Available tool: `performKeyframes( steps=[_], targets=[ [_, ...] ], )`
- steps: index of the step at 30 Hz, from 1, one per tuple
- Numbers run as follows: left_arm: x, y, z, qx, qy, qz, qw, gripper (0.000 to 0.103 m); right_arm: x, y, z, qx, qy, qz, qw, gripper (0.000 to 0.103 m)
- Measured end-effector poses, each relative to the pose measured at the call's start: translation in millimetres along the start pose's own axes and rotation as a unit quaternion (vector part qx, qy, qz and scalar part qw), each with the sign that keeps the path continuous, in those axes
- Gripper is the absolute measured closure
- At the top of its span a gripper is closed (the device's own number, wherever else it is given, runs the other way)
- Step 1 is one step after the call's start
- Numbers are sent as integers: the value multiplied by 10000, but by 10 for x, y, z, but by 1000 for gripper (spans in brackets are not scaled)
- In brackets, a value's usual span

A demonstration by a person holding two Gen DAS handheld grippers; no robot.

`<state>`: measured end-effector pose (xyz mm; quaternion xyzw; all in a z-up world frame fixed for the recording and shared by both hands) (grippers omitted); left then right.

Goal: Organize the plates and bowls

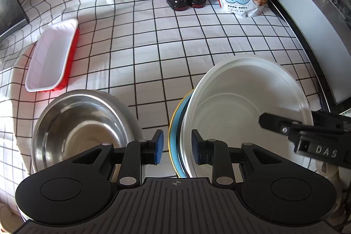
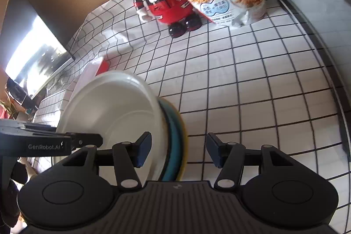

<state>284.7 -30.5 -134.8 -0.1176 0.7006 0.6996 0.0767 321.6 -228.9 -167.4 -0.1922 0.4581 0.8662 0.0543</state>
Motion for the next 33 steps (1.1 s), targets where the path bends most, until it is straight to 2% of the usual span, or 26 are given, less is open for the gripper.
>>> performKeyframes(
  steps=[10, 17, 24, 27, 30, 33],
  targets=[
    [27, 0, -4, -14, -52, 29, 10000, 73, 9, 14, -52, 138, -67, 4, 9999, 47],
    [45, 14, 0, 132, -43, 64, 9999, 73, 34, 17, -57, 162, -51, 15, 9999, 47],
    [-6, -52, 152, 804, 517, 457, 9944, 68, 32, 8, -80, 156, -82, 47, 9998, 47],
    [-36, -107, 148, 786, 508, 556, 9941, 67, 28, -6, -73, 129, -61, 84, 9999, 47],
    [-57, -192, 115, 694, 376, 637, 9948, 70, 27, -38, -57, 74, -60, 152, 9998, 47],
    [-61, -268, 101, 772, 372, 728, 9937, 68, 39, -103, -3, -211, -102, 334, 9992, 47]
  ],
)
Point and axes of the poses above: each gripper's, at about its wrist camera, not at the fingertips, and y roughly against the way its jaws point, z to its left, x to its underside, the point moved 5 cm from there along -y, roughly the way its jaws point, and after that the axes turned 6 degrees about z, right-handed, at the moved point
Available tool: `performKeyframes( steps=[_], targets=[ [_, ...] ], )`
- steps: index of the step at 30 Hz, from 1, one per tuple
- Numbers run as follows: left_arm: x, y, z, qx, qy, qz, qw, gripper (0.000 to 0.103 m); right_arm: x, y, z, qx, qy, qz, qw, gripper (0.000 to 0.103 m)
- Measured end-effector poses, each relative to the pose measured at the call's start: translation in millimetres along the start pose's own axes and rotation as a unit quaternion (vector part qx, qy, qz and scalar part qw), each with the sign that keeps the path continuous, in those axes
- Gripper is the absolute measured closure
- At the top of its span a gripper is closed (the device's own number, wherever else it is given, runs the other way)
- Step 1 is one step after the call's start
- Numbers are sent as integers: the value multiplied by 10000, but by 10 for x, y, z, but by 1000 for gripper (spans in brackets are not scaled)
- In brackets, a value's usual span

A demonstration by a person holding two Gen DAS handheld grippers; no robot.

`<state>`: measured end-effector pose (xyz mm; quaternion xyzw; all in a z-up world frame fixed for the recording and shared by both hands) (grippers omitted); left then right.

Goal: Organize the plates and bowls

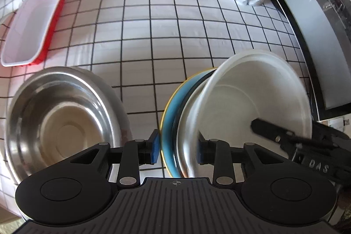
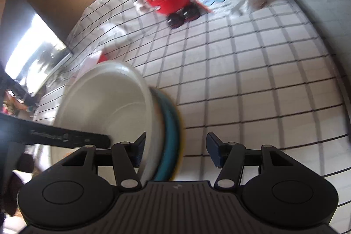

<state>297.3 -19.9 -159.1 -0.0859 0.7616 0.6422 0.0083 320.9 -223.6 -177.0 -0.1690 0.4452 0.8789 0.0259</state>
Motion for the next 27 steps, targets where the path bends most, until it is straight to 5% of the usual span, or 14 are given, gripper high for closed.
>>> performKeyframes(
  steps=[12, 27],
  targets=[
    [-36, -52, -92, -63, -195, 176, 9996, 51, -20, -349, -41, -912, -766, 600, 9911, 46],
    [-51, -95, -167, -63, -377, 202, 9991, 48, 21, -310, -64, -811, -904, 911, 9884, 47]
  ],
)
Point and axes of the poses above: each gripper's, at about its wrist camera, not at the fingertips, and y roughly against the way its jaws point, z to its left, x to its underside, the point moved 5 cm from there along -y, roughly the way its jaws point, and after that the axes turned 6 degrees about z, right-handed, at the moved point
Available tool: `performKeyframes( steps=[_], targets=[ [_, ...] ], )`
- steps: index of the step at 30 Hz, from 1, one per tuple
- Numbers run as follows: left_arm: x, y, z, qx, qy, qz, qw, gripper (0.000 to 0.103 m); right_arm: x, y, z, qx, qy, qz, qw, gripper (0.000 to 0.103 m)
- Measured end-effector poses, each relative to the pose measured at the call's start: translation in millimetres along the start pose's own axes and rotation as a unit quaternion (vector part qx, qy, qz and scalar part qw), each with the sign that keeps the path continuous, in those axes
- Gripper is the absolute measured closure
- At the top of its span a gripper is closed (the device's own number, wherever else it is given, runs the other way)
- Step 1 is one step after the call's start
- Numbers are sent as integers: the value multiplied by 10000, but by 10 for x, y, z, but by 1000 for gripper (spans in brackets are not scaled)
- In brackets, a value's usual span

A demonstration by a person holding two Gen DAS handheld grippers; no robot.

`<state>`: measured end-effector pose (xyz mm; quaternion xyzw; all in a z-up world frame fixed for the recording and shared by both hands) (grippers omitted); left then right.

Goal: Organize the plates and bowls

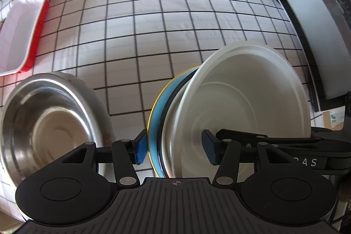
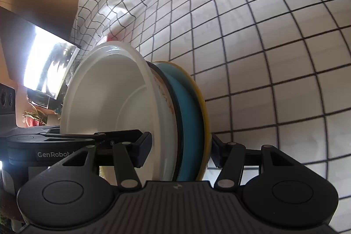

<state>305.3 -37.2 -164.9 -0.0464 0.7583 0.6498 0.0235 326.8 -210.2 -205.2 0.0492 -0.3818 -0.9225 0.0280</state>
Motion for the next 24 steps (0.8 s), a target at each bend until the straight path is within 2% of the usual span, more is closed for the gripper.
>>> performKeyframes(
  steps=[5, 9, 15, 24],
  targets=[
    [-11, -8, -58, 34, -91, 26, 10000, 48, 19, 50, -51, 95, -62, -26, 9999, 51],
    [-22, -42, -86, -18, -170, 74, 9998, 47, 53, 64, -33, 325, -128, -234, 9991, 51],
    [-45, -82, -68, 130, -186, 133, 9997, 43, 90, 51, -111, -61, -360, -99, 9993, 50],
    [-35, -69, -95, 144, -174, 127, 9997, 45, 94, 50, -73, -43, -326, -38, 9995, 48]
  ],
)
Point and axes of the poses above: each gripper's, at about its wrist camera, not at the fingertips, and y roughly against the way its jaws point, z to its left, x to its underside, the point moved 5 cm from there along -y, roughly the way its jaws point, and after that the axes turned 6 degrees about z, right-handed, at the moved point
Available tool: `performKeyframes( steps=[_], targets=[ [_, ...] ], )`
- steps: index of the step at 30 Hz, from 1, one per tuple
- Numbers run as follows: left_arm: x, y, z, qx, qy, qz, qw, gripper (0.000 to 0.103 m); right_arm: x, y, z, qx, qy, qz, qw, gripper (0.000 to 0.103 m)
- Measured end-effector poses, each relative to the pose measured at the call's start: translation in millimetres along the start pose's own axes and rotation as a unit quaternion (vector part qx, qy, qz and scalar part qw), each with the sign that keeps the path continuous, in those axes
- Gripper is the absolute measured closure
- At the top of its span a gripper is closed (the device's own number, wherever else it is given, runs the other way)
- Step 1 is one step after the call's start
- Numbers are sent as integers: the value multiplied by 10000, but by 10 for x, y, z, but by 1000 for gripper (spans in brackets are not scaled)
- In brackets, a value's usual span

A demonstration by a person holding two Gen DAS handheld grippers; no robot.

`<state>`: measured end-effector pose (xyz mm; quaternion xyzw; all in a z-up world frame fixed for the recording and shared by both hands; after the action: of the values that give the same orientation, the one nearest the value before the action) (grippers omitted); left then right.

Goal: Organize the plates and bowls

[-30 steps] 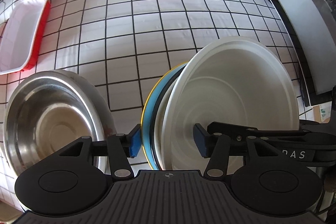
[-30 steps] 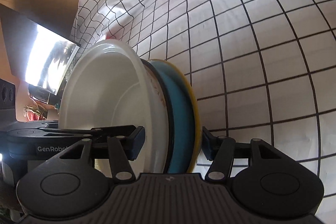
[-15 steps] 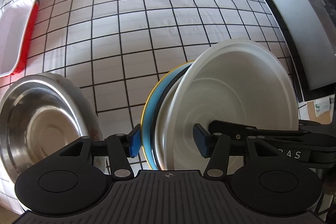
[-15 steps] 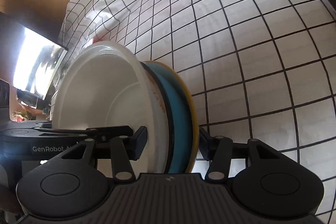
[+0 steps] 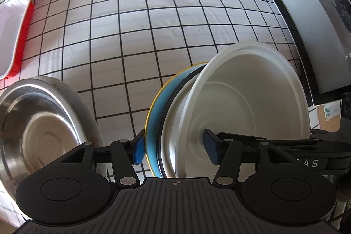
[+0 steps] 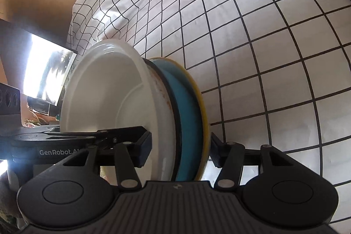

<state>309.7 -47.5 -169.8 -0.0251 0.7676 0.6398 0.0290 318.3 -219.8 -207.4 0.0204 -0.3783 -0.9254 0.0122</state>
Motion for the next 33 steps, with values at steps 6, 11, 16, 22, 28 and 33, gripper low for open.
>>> performKeyframes(
  steps=[6, 11, 16, 22, 28, 33],
  targets=[
    [15, 12, 8, -11, 23, 43, 10000, 45, 2, -14, 12, 4, -18, 114, 9999, 48],
    [19, 10, -4, 5, 82, 50, 10000, 46, 4, -10, 10, 25, -35, 141, 9999, 48],
    [17, 27, -29, 7, 53, 37, 10000, 46, 6, 20, 11, 31, -45, 156, 9999, 48],
    [4, 130, -24, 27, 68, -24, 10000, 46, -19, 53, 75, 49, -18, 104, 9999, 48],
    [-24, 381, 109, 46, 93, -118, 9999, 46, -73, 97, 337, 90, 68, 133, 9998, 48],
    [-46, 722, 367, -33, 82, -231, 9997, 46, -137, 57, 747, 48, 270, 139, 9995, 48]
  ],
)
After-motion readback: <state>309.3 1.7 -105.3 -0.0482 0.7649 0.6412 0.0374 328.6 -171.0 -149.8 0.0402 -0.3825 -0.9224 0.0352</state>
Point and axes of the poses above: each gripper's, at about its wrist camera, not at the fingertips, and y roughly against the way its jaws point, z to its left, x to its underside, the point moved 5 cm from there along -y, roughly the way its jaws point, and after that the axes turned 6 degrees about z, right-handed, at the moved point
